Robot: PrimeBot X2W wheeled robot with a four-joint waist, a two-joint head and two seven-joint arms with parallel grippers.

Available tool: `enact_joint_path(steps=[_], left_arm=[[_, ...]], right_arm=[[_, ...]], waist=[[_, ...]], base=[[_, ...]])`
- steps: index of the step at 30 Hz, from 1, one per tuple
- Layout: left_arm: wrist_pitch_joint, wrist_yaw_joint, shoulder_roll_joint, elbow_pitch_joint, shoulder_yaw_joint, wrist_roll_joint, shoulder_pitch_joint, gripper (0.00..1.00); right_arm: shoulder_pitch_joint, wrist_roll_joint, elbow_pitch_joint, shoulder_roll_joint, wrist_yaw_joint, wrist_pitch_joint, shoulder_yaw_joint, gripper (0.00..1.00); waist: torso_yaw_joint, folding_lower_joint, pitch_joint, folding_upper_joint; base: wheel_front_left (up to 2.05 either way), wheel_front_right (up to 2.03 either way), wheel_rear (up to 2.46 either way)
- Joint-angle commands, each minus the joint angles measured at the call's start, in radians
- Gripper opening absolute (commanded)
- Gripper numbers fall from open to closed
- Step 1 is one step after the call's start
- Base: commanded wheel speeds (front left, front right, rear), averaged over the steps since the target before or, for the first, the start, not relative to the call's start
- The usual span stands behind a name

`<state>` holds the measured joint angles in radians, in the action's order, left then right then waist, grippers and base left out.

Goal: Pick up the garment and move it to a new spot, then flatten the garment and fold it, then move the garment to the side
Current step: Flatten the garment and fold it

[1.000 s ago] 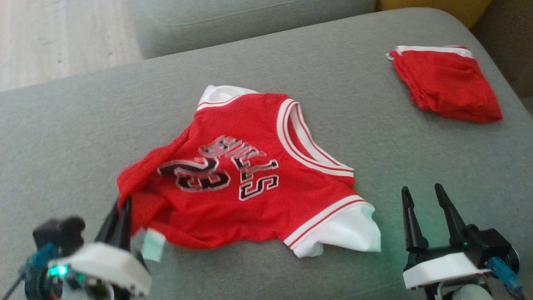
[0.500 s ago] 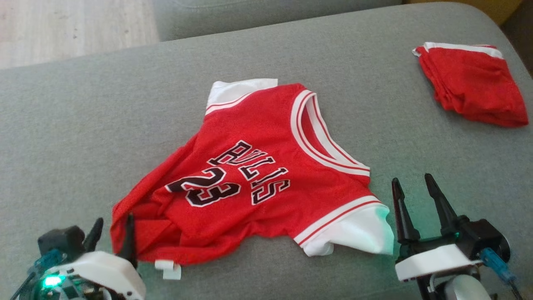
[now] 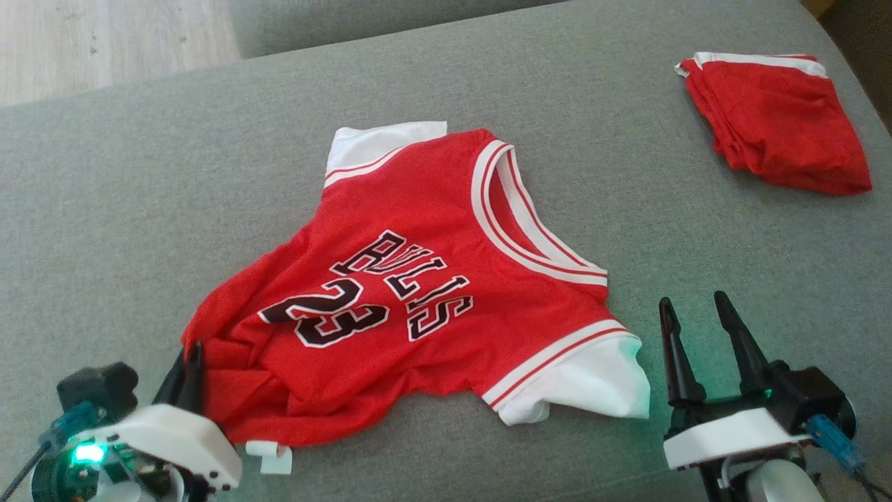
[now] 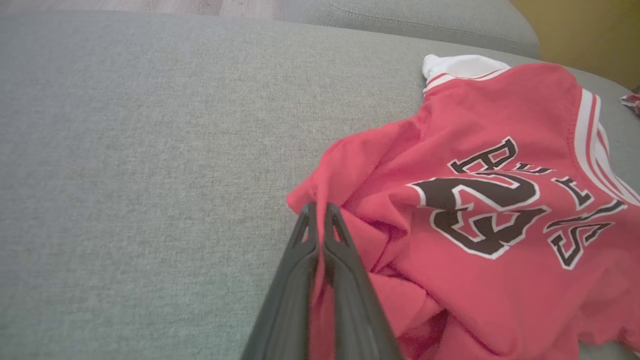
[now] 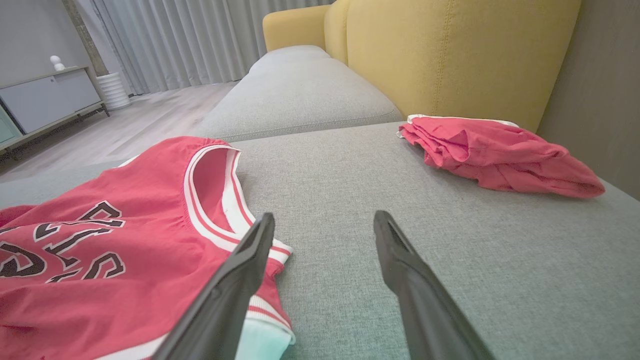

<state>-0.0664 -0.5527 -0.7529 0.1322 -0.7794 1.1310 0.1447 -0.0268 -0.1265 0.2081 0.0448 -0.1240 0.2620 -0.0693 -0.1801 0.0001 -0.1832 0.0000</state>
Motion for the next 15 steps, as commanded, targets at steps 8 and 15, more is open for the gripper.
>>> enact_joint_path(steps=[8,15], left_arm=[[0.058,0.03,-0.096,0.024,0.036,-0.049,0.167,0.0],[0.309,0.165,-0.204,-0.062,-0.001,-0.114,0.442,0.0]], right_arm=[[0.047,-0.016,-0.037,0.005,-0.007,0.0,-0.026,1.0],[0.103,-0.031,-0.039,0.005,-0.007,0.0,-0.052,1.0]], waist=[[-0.017,-0.0001,-0.039,0.0],[-0.059,-0.0001,-0.117,0.0]], base=[[0.0,0.0,0.0],[0.0,0.0,0.0]])
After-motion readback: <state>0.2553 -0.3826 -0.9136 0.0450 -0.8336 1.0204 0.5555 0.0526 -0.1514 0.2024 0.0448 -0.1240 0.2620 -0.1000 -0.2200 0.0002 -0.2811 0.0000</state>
